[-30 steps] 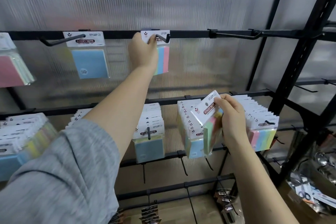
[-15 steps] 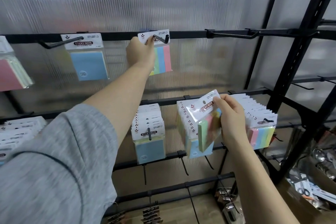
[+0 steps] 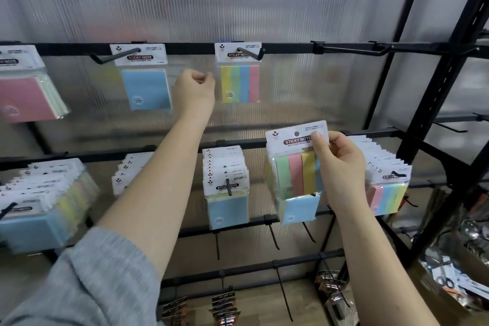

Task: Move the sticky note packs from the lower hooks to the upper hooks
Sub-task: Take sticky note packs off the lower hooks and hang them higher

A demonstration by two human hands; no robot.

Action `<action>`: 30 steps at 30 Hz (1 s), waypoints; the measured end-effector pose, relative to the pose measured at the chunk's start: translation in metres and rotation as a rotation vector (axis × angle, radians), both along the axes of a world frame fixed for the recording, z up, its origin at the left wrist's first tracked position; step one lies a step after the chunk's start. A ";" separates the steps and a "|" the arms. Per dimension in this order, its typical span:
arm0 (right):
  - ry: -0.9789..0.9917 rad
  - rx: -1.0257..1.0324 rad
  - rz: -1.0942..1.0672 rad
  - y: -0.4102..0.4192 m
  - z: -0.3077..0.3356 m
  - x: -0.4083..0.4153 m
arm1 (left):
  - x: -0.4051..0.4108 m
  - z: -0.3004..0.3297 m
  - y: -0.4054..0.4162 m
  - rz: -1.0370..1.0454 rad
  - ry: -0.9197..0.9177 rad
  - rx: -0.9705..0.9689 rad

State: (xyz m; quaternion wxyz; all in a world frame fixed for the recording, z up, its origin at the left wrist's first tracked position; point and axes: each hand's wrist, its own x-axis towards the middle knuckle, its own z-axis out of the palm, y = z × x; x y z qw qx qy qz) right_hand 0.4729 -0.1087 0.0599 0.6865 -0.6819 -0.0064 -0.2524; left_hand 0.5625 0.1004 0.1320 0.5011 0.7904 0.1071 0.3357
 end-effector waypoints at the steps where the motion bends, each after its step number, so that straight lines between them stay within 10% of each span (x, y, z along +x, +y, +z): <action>1: -0.006 0.006 -0.002 0.002 0.002 0.000 | -0.006 -0.005 0.004 -0.044 -0.008 -0.003; 30: -0.231 0.146 0.007 0.064 0.095 0.014 | -0.113 -0.124 0.056 0.046 0.330 0.227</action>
